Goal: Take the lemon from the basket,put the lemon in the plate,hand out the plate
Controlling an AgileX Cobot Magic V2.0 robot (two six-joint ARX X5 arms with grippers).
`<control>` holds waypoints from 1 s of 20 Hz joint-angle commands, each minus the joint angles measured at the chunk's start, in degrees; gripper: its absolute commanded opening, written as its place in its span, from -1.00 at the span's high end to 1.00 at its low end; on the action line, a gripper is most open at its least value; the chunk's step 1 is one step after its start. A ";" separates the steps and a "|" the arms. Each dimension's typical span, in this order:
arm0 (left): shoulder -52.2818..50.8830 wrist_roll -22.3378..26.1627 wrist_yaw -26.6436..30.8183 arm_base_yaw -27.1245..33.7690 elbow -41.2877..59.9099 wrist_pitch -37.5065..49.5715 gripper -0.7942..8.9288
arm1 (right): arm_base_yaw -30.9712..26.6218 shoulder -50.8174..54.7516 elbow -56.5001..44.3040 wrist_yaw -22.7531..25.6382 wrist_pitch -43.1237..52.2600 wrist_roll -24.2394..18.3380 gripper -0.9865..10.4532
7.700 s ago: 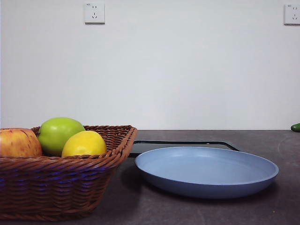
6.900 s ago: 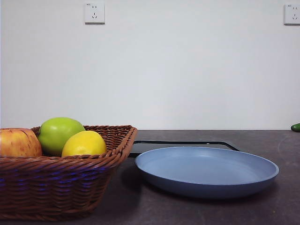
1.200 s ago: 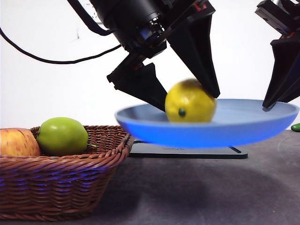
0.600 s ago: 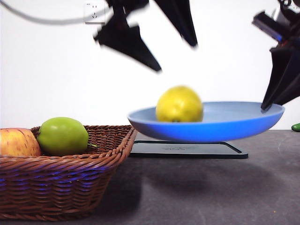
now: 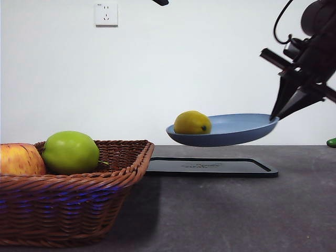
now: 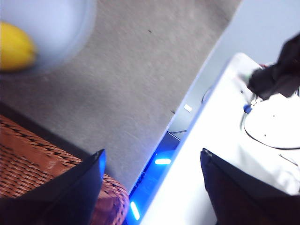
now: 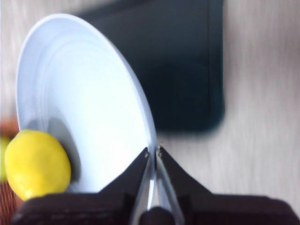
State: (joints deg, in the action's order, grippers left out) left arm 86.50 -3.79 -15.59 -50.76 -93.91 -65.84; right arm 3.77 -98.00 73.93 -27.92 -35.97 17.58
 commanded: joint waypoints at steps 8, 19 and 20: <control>0.74 -0.11 0.48 -3.23 -1.14 1.25 0.12 | -0.48 -17.57 10.67 -0.46 3.17 4.22 0.82; 0.74 1.22 9.81 -3.23 -1.14 6.51 0.12 | -1.09 -14.01 10.67 -0.63 -1.62 -1.20 0.48; 0.74 1.88 12.46 -3.21 -1.14 7.23 0.12 | -1.09 -12.26 10.67 -0.66 -3.76 -3.04 0.49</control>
State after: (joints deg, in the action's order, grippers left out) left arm 86.50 -2.94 -3.60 -53.41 -93.91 -59.00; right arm 2.70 -110.39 83.15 -28.47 -40.42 16.97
